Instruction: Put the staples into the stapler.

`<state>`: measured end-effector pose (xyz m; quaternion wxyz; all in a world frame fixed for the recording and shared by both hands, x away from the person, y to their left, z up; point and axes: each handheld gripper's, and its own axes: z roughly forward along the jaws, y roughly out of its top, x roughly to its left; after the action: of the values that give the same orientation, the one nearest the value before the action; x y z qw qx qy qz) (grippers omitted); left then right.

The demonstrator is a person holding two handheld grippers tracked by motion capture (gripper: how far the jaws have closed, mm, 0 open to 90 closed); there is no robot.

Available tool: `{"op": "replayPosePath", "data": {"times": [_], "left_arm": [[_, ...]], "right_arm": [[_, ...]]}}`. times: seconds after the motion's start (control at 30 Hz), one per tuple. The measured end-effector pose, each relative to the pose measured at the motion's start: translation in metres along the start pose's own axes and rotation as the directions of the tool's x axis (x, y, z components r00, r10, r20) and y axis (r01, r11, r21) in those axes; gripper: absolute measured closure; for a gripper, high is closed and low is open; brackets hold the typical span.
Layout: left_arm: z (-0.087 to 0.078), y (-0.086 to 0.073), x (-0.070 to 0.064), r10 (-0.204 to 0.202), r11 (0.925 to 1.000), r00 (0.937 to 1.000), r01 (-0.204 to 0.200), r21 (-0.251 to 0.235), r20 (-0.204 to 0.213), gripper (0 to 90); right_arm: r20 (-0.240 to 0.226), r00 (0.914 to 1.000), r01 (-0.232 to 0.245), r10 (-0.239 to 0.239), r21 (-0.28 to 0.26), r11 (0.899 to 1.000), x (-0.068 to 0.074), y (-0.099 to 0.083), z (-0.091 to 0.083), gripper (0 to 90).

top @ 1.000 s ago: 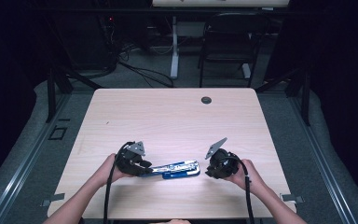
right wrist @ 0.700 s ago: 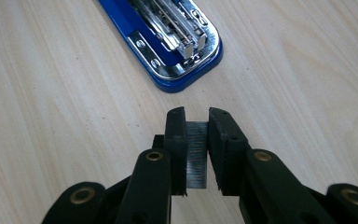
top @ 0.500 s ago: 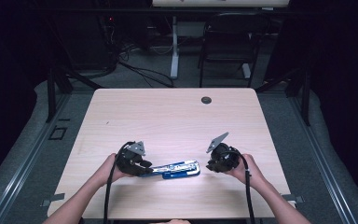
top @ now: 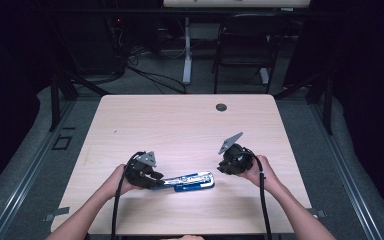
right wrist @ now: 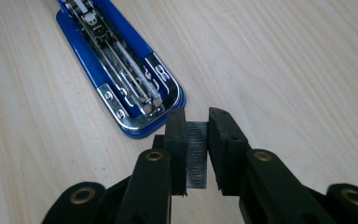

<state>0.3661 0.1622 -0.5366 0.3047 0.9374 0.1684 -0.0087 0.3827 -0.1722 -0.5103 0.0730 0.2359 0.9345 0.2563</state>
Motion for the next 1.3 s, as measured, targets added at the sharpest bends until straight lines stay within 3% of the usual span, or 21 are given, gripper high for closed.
{"op": "replayPosePath", "data": {"times": [0.37, 0.7, 0.83, 0.9, 1.1, 1.3], "left_arm": [[0.0, 0.0, 0.0, 0.001, 1.0, 1.0, -0.001, 0.002, -0.002, 68.0], [0.0, 0.002, 0.0, -0.001, 1.0, 1.0, 0.001, 0.004, -0.006, 67.1], [0.001, 0.002, 0.0, 0.001, 1.0, 1.0, -0.001, 0.002, -0.005, 67.0], [0.001, 0.003, 0.0, 0.005, 0.9999, 0.9998, -0.005, 0.015, -0.021, 66.9], [0.002, 0.004, 0.001, 0.002, 1.0, 1.0, -0.002, 0.005, -0.009, 66.2], [0.002, 0.004, 0.002, -0.002, 1.0, 1.0, 0.002, 0.01, -0.006, 66.2]], "right_arm": [[-0.005, 0.9994, 0.034, -0.034, -0.033, 0.999, -0.003, 0.016, 0.004, 78.2], [-0.053, 0.9952, 0.08, -0.083, -0.057, 0.995, 0.002, 0.034, 0.012, 78.2], [-0.08, 0.9907, 0.105, -0.11, -0.065, 0.992, 0.005, 0.039, 0.018, 78.2], [-0.099, 0.9866, 0.122, -0.129, -0.072, 0.99, 0.008, 0.041, 0.02, 78.2], [-0.153, 0.9723, 0.165, -0.177, -0.087, 0.983, 0.016, 0.047, 0.027, 78.2], [-0.187, 0.9608, 0.195, -0.204, -0.068, 0.979, 0.019, 0.048, 0.034, 78.2]]}}
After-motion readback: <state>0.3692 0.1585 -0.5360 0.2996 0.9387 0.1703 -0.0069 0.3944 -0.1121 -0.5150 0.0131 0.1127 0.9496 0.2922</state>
